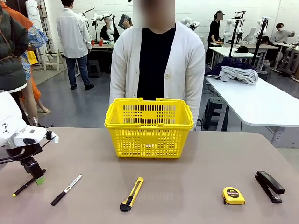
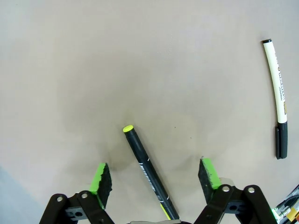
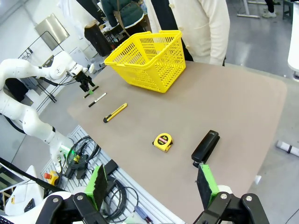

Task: Place the items the person wants into the basket.
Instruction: Pick up the item the person points to and place it in the Market Basket.

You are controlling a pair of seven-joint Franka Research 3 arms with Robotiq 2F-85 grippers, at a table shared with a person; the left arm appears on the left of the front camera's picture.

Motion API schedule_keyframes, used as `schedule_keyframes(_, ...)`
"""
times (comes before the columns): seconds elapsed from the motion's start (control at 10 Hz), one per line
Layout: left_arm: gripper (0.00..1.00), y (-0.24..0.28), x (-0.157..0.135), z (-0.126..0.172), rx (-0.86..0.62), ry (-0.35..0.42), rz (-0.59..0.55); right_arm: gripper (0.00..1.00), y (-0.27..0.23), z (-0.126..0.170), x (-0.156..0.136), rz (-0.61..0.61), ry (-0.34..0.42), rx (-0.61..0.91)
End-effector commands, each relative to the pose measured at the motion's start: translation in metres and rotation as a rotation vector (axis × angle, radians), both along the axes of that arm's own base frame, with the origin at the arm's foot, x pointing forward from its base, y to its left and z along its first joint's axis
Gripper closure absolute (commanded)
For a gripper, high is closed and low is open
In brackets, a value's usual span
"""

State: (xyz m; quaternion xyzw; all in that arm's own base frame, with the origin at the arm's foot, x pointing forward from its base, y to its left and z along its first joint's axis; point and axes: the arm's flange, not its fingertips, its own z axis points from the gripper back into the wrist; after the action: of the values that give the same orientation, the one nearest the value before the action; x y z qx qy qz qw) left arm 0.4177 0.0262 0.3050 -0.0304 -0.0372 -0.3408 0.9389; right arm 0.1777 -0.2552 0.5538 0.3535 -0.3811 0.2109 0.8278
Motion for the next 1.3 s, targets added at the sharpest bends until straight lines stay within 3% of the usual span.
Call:
schedule_keyframes(0.0,0.5,-0.005,-0.052,-0.015,0.012,-0.02,-0.009,0.0,0.0,0.002,0.0,0.007,-0.016,0.009)
schedule_keyframes(0.1,0.99,-0.005,-0.052,-0.014,0.012,-0.023,-0.005,0.0,0.0,0.002,0.0,0.007,-0.016,0.009)
schedule_keyframes(0.2,1.0,-0.004,-0.052,-0.013,0.014,-0.026,0.0,0.0,0.0,0.002,0.0,0.007,-0.016,0.009)
schedule_keyframes(0.3,0.66,-0.004,-0.053,-0.012,0.02,-0.028,0.004,0.0,0.0,0.002,0.0,0.007,-0.016,0.009)
schedule_keyframes(0.4,1.0,-0.003,-0.053,-0.01,0.028,-0.032,0.006,0.0,0.0,0.002,0.0,0.007,-0.016,0.009)
schedule_keyframes(1.0,1.0,-0.001,-0.053,-0.007,0.046,-0.041,0.031,0.0,0.0,0.002,0.0,0.007,-0.016,0.009)
schedule_keyframes(1.2,1.0,0.002,-0.048,0.007,0.018,-0.031,0.03,0.0,0.0,0.002,0.0,0.007,-0.016,0.009)
